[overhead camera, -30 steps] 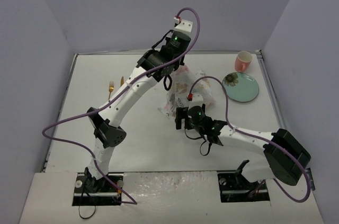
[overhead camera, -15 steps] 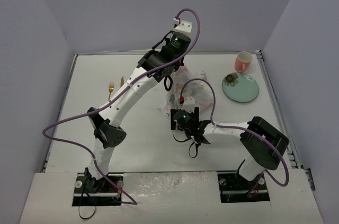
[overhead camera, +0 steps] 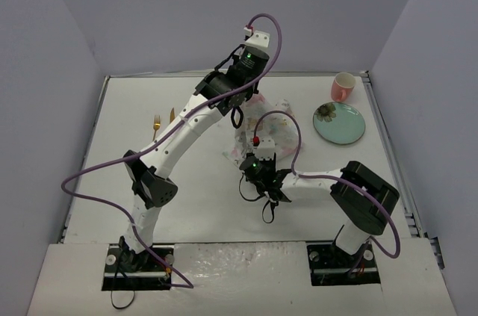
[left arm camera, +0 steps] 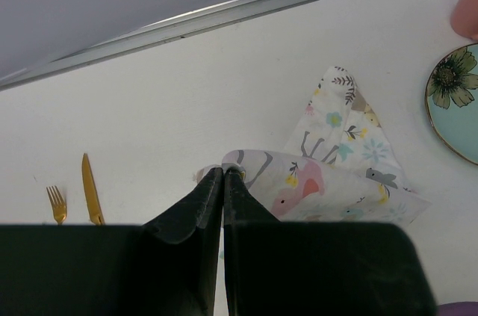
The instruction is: Set the dinner table for one person
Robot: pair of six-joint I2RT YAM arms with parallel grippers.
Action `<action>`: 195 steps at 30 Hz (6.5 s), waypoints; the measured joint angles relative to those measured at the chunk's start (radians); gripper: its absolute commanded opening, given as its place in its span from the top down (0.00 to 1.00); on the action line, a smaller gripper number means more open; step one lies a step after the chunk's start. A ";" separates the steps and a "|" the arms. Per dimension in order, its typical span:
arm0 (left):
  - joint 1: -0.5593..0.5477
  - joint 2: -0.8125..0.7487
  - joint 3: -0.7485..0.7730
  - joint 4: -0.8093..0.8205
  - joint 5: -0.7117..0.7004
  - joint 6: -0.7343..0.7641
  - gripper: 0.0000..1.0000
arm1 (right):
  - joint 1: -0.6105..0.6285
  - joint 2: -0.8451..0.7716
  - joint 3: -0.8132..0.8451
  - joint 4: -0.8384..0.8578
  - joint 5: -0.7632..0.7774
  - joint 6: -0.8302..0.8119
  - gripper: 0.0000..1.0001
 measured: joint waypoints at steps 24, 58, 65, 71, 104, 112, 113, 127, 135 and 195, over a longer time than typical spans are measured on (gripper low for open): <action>0.182 -0.216 -0.026 0.070 0.002 0.121 1.00 | -0.303 -0.312 0.577 -0.346 -0.124 -0.473 1.00; 0.330 -0.084 -0.057 0.270 0.229 0.203 1.00 | -0.439 -0.295 0.776 -0.516 -0.183 -0.804 1.00; 0.335 -0.481 -0.721 0.636 0.252 0.212 1.00 | -0.400 -0.458 0.660 -0.485 -0.278 -0.818 1.00; 0.359 -0.663 -1.177 0.804 0.160 0.159 0.96 | -0.303 -0.503 0.408 -0.500 -0.356 -0.748 0.88; 0.432 -0.245 -1.093 0.554 0.383 -0.242 0.17 | -0.504 -0.293 0.130 -0.450 -0.602 -0.284 0.18; 0.376 -0.196 -1.173 0.557 0.388 -0.324 0.17 | -0.502 -0.281 -0.017 -0.375 -0.643 -0.203 0.18; 0.376 -0.196 -1.171 0.557 0.380 -0.320 0.17 | -0.495 -0.281 -0.023 -0.363 -0.643 -0.195 0.18; 0.384 0.167 -0.460 0.514 0.335 -0.040 0.35 | -0.295 -0.224 -0.017 -0.301 -0.594 -0.190 0.18; 0.386 0.329 -0.414 0.397 0.334 -0.009 0.34 | -0.293 -0.224 -0.008 -0.279 -0.591 -0.197 0.18; 0.421 0.642 0.056 0.373 0.441 -0.070 1.00 | -0.277 -0.188 -0.027 -0.342 -0.755 -0.160 0.18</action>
